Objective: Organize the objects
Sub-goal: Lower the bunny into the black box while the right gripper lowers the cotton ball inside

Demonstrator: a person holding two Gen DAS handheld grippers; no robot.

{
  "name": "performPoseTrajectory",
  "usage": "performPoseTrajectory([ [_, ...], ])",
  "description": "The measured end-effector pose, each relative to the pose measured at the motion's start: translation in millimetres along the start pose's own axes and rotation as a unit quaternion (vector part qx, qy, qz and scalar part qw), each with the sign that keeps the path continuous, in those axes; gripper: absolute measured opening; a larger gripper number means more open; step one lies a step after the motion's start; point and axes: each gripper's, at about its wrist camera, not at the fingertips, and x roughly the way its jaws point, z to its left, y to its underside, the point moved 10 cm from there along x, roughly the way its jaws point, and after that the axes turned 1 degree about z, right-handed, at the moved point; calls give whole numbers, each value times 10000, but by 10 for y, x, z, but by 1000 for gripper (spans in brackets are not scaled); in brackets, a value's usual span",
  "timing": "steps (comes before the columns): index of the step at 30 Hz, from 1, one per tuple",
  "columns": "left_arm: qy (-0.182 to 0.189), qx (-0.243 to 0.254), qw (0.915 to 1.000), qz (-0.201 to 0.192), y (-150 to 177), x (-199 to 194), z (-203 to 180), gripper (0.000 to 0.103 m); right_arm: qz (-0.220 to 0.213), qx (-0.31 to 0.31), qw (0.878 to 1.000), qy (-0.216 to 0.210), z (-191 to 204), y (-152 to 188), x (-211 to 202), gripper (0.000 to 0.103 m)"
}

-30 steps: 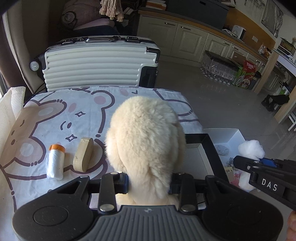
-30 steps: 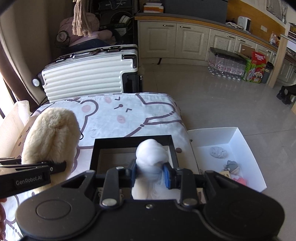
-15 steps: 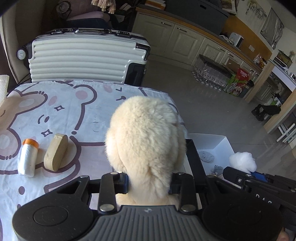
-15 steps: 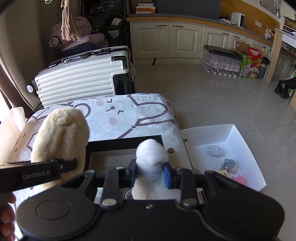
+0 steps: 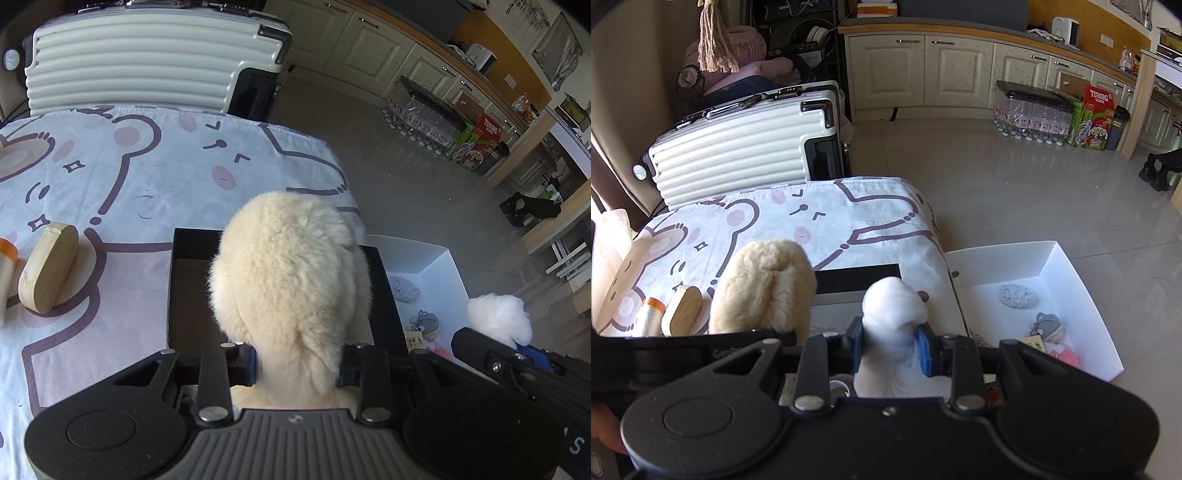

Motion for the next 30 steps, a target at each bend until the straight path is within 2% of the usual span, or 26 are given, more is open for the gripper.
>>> performPoseTrajectory([
  [18, 37, -134, 9988, 480, 49, 726, 32, 37, 607, -404, 9969, -283, 54, 212, 452, 30],
  [24, 0, -87, 9979, 638, 96, 826, 75, 37, 776, -436, 9956, -305, 57, 268, 601, 30],
  [30, 43, -237, 9941, 1061, 212, 807, 191, 37, 991, -438, 9938, -261, 66, 352, 748, 30],
])
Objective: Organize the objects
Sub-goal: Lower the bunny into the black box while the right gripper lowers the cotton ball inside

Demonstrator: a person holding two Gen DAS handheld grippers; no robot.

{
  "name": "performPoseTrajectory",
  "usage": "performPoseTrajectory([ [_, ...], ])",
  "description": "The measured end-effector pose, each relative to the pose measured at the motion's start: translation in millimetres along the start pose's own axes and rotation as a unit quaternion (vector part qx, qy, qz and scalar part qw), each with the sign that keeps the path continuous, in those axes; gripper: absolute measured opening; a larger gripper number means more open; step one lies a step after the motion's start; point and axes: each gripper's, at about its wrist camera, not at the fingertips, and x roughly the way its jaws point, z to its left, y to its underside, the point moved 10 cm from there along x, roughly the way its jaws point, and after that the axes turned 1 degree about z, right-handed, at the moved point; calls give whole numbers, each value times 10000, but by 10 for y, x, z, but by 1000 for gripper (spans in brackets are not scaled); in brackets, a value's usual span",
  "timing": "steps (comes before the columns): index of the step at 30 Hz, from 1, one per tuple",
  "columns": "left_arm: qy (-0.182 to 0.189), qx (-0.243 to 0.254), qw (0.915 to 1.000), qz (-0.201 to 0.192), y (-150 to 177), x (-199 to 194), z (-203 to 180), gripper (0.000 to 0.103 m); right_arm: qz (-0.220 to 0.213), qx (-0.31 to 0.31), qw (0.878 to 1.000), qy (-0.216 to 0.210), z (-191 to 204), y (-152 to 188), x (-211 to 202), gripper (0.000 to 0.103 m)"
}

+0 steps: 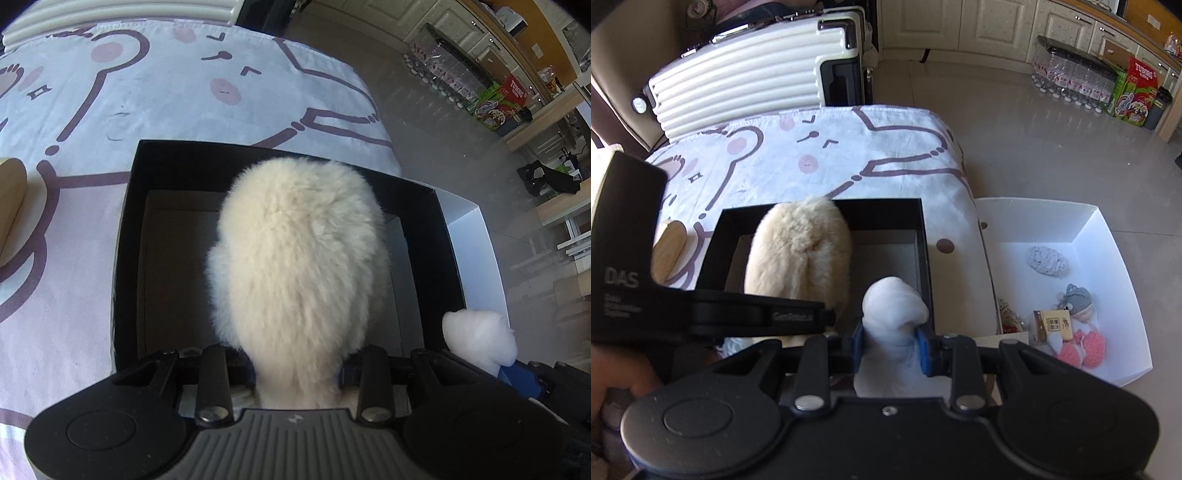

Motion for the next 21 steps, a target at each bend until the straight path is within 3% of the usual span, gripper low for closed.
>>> performPoseTrajectory([
  [4, -80, 25, 9999, 126, 59, -25, 32, 36, 94, 10, 10000, -29, 28, 26, 58, 30],
  [11, -216, -236, 9993, -218, -61, -86, 118, 36, 198, -95, 9997, -121, 94, 68, 115, 30],
  [18, -150, -255, 9994, -172, -83, -147, 69, 50, 344, -284, 9987, -254, 183, 131, 175, 30],
  [21, -200, -116, 9993, -292, -122, -254, 40, 52, 388, -305, 9985, -223, 197, 155, 205, 34],
])
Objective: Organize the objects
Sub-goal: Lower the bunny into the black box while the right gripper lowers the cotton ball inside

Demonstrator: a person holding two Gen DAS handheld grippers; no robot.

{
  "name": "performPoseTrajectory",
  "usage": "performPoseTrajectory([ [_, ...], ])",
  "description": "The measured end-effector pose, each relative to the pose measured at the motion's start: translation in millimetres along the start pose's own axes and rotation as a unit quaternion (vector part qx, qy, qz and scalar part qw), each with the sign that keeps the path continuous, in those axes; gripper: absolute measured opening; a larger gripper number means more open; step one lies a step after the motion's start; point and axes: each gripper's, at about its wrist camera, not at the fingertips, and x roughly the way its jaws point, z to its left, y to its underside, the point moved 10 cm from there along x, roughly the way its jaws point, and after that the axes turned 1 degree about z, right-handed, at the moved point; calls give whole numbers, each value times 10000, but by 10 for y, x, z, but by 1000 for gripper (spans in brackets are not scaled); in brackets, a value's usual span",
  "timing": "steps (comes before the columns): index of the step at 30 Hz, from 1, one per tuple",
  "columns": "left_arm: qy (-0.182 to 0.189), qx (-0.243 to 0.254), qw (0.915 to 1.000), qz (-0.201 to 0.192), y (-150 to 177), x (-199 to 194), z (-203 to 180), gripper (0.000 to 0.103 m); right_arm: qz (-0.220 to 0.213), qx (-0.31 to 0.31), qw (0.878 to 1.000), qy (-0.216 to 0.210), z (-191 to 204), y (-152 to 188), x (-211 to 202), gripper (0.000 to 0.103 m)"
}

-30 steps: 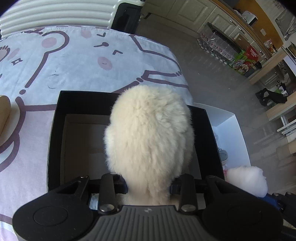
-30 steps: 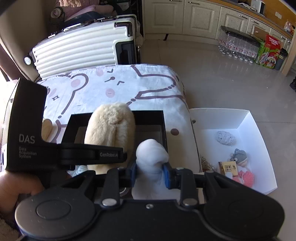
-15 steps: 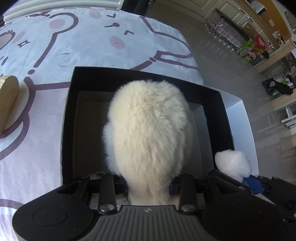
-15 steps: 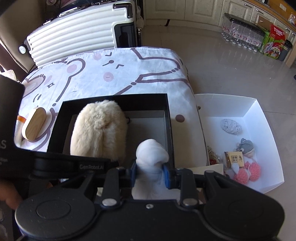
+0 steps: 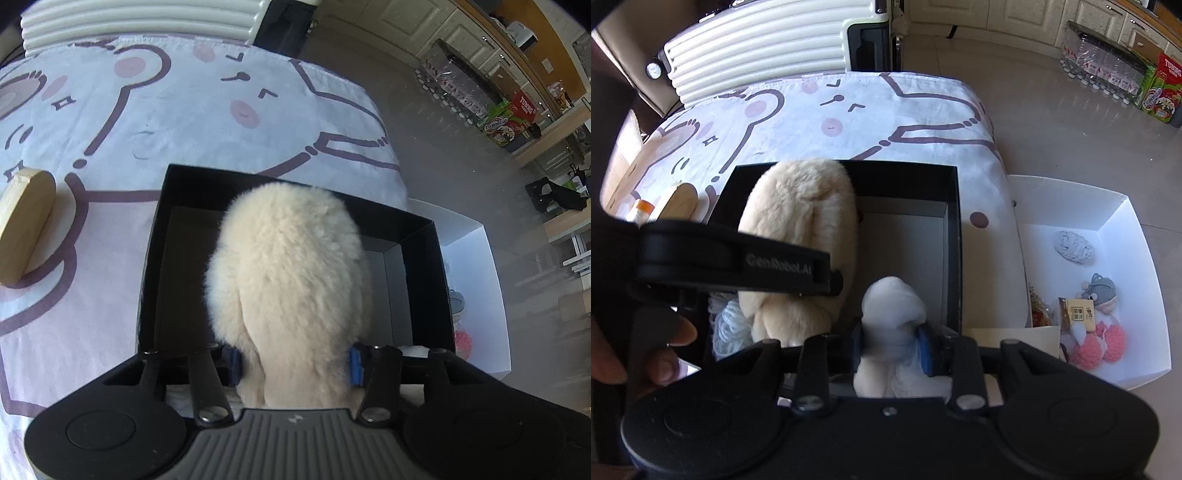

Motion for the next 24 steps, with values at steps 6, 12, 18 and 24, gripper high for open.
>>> performPoseTrajectory([
  [6, -122, 146, 9997, -134, -56, -59, 23, 51, 3, 79, 10000, -47, -1, 0, -8, 44],
  [12, -758, 804, 9937, -171, 1, 27, 53, 44, 8, 240, 9997, -3, -59, -26, -8, 26],
  [18, -814, 1013, 9914, -158, 33, 23, 45, 43, 85, 248, 9995, 153, -91, -8, 30, 20],
  [24, -524, 781, 9954, -179, -1, -15, 41, 47, 133, 66, 9996, 226, -24, 2, 135, 17],
])
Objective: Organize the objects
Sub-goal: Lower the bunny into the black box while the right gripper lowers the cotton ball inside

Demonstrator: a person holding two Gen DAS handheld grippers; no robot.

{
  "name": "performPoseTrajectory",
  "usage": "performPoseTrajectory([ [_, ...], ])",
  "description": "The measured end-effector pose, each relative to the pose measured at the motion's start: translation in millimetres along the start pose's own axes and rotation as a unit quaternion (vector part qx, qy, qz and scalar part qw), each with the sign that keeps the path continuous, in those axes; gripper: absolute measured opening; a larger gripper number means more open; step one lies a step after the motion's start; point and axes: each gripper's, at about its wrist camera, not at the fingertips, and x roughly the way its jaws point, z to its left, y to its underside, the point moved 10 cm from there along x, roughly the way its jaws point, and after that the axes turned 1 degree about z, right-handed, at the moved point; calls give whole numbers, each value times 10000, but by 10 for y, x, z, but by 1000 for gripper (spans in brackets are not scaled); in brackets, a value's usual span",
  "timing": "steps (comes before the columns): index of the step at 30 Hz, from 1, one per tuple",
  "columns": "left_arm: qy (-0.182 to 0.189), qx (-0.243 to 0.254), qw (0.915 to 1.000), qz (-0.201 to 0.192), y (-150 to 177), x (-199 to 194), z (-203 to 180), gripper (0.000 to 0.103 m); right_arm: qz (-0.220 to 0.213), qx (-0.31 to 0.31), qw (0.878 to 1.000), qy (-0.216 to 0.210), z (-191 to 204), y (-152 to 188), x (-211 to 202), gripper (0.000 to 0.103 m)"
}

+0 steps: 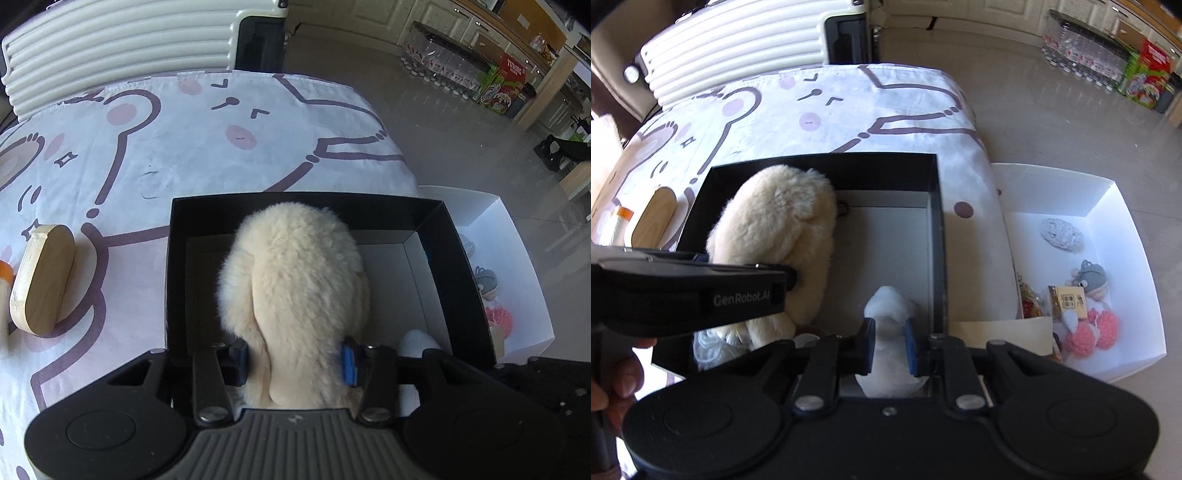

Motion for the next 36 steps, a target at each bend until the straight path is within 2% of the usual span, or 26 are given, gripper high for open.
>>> performPoseTrajectory([
  [4, 166, -207, 9996, 21, -12, -43, 21, 49, 217, -252, 9994, -65, 115, 35, 34, 17],
  [10, 215, -179, 9996, -7, -21, -118, 6, 50, 407, -221, 9983, -341, 197, 93, -32, 11],
  [14, 191, -56, 9997, -126, -37, -207, -25, 56, 214, -44, 9993, -294, 171, 66, -115, 12],
  [16, 182, -3, 9996, -199, -50, -259, -36, 62, 72, 114, 9995, -272, 128, 25, -185, 13],
  [21, 165, 28, 9995, -273, -52, -362, -22, 63, -220, 481, 9985, -151, -5, -47, -374, 18],
  [26, 124, 133, 9991, -391, -50, -497, -13, 65, -459, 743, 9962, -48, -136, -106, -526, 18],
  [32, 6, 259, 9984, -502, -20, -650, 47, 74, -668, 842, 9942, 94, -176, -130, -690, 20],
  [36, -80, 278, 9982, -518, 22, -736, 114, 80, -765, 879, 9929, 224, -173, -131, -781, 25],
])
